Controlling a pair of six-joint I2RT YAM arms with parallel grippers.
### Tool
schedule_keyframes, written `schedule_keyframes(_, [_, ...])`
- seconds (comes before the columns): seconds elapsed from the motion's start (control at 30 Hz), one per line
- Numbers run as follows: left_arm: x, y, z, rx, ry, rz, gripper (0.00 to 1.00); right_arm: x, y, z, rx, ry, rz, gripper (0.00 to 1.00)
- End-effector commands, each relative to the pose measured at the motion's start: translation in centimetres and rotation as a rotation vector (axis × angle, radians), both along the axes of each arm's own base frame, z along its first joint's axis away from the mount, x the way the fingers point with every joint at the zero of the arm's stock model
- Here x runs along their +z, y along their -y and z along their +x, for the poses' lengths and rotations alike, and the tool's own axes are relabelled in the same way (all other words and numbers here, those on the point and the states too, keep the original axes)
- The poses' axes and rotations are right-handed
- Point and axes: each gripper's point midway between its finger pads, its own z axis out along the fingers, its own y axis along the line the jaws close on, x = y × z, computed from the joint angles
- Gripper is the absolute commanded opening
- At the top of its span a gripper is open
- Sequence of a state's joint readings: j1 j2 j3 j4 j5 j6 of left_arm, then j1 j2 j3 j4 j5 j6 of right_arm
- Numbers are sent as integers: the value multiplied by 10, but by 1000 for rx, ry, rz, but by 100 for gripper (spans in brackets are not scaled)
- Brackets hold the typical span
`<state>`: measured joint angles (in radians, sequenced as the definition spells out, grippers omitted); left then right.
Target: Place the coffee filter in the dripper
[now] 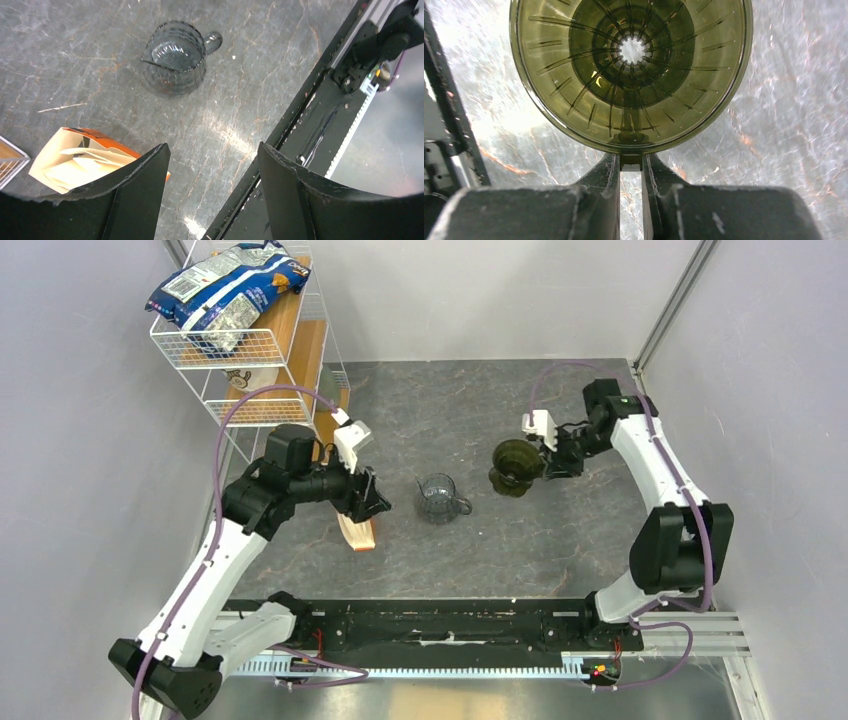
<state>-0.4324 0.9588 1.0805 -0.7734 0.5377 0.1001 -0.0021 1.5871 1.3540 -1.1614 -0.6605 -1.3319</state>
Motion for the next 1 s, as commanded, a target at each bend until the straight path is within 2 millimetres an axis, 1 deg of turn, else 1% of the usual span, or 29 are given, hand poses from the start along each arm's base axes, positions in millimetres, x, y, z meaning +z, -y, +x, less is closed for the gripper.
schedule_keyframes(0.0, [45,-2,2,28,64,-108,74,46,-43,-19,1,-5,5,0])
schedule_keyframes(0.1, [55,-9,-2,50,61,-127,80,60,-71,-19,-9,-7,-13,0])
schedule_keyframes(0.17, [58,-17,-4,76,70,-126,83,66,-88,-16,-31,-12,-19,0])
schedule_keyframes(0.27, [57,-32,-8,138,87,-114,85,72,-111,-8,-74,-7,-21,0])
schedule_keyframes(0.3, [54,-36,-9,152,82,-107,86,73,-119,-6,-92,-1,-18,0])
schedule_keyframes(0.47, [46,-44,-15,182,75,-101,86,67,-152,-4,-91,-7,-34,0])
schedule_keyframes(0.53, [47,-45,-15,187,80,-102,86,59,-162,-3,-88,-15,-43,0])
schedule_keyframes(0.67, [50,-46,-14,192,88,-104,86,52,-180,2,-89,16,-51,0])
schedule_keyframes(0.73, [50,-46,-14,192,90,-102,86,50,-186,0,-89,10,-44,0])
schedule_keyframes(0.97, [47,-47,-15,188,88,-95,86,32,-186,0,-96,11,-65,0])
